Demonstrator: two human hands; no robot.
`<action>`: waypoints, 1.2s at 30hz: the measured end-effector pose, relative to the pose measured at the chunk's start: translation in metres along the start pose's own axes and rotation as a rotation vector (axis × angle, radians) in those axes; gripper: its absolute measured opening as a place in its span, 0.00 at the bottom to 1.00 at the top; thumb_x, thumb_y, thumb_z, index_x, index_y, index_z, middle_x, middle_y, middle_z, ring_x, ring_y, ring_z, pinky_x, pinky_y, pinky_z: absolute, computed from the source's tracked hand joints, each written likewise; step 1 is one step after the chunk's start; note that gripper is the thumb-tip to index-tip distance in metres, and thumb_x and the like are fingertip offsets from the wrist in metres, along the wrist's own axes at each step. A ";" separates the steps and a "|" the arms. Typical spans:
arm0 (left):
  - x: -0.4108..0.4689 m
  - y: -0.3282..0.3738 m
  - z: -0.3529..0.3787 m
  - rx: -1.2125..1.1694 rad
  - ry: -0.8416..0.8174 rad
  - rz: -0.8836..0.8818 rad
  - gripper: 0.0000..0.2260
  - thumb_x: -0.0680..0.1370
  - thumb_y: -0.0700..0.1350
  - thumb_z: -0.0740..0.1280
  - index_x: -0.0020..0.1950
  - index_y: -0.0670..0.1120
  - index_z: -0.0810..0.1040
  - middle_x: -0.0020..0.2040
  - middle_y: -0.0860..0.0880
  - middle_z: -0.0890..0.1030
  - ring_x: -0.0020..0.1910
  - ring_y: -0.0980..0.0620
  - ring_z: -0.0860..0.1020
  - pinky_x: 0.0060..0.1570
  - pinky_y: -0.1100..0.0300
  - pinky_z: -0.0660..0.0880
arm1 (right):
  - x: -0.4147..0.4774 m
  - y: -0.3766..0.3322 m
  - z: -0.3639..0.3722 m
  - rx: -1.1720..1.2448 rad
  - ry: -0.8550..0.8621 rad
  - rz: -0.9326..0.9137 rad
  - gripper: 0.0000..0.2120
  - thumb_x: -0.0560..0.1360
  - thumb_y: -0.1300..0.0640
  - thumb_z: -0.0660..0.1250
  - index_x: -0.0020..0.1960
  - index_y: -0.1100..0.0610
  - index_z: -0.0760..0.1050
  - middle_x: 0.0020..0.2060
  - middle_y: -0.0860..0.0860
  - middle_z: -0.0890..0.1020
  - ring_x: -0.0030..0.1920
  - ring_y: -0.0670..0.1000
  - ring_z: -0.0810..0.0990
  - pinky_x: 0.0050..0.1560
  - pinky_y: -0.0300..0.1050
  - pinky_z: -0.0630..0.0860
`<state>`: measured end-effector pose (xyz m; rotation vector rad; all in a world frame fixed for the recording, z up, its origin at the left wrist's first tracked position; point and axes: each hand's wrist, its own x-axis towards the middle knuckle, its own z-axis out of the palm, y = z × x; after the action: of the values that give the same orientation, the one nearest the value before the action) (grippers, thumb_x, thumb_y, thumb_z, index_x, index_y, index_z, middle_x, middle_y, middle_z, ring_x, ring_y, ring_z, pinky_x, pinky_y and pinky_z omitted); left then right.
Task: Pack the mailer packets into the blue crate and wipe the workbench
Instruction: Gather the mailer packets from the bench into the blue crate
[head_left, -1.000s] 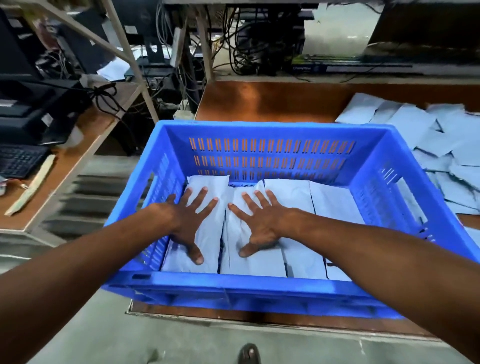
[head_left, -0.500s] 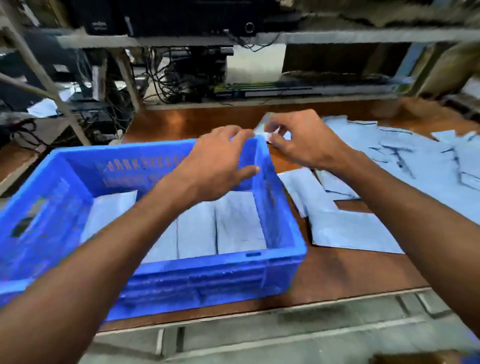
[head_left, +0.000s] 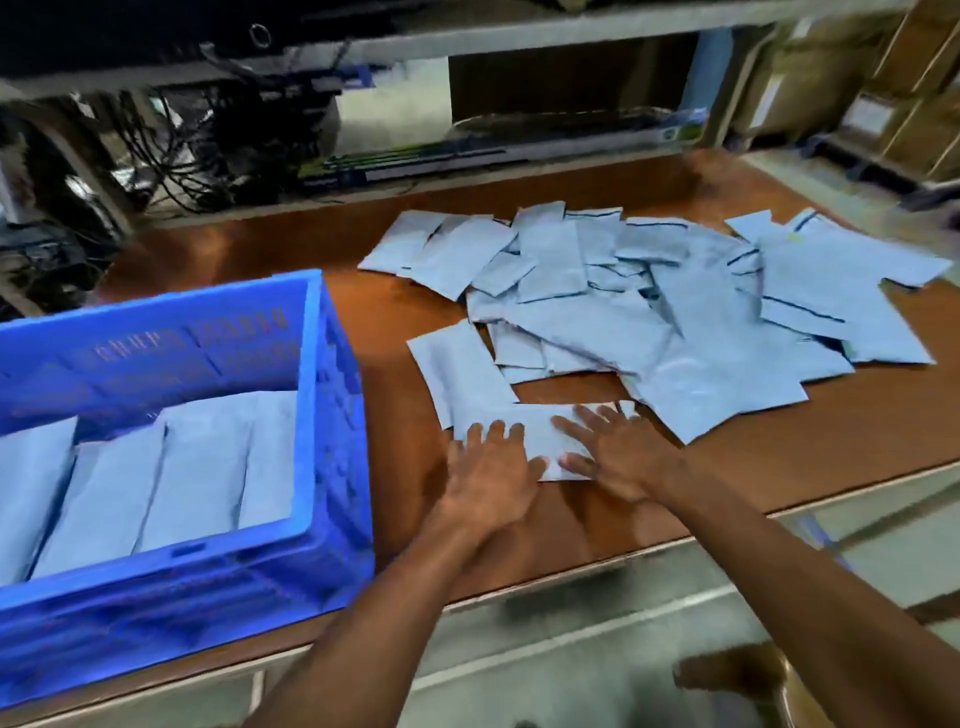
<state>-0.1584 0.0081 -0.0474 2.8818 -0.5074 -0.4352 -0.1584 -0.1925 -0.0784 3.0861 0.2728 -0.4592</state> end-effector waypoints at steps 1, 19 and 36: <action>0.001 -0.003 0.007 -0.005 0.005 -0.034 0.27 0.82 0.62 0.50 0.77 0.50 0.61 0.78 0.47 0.62 0.76 0.42 0.57 0.73 0.40 0.53 | -0.006 -0.007 -0.003 -0.006 -0.030 -0.017 0.36 0.72 0.27 0.36 0.77 0.38 0.50 0.78 0.48 0.58 0.76 0.57 0.59 0.71 0.60 0.59; -0.006 -0.074 0.026 -0.024 0.046 -0.266 0.31 0.82 0.58 0.57 0.80 0.57 0.46 0.81 0.51 0.39 0.78 0.36 0.37 0.75 0.37 0.44 | 0.105 -0.083 -0.025 0.092 0.267 -0.285 0.21 0.83 0.44 0.51 0.71 0.52 0.69 0.73 0.52 0.68 0.72 0.55 0.67 0.69 0.54 0.66; -0.003 -0.071 0.068 0.042 0.272 -0.117 0.40 0.73 0.76 0.41 0.80 0.56 0.43 0.81 0.52 0.39 0.79 0.43 0.37 0.75 0.40 0.42 | 0.010 -0.045 0.025 0.058 0.255 -0.141 0.28 0.80 0.33 0.41 0.78 0.37 0.43 0.79 0.44 0.45 0.79 0.49 0.43 0.77 0.55 0.50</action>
<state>-0.1608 0.0665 -0.1271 2.9559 -0.3076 -0.0455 -0.1639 -0.1474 -0.1041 3.1936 0.4909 -0.0740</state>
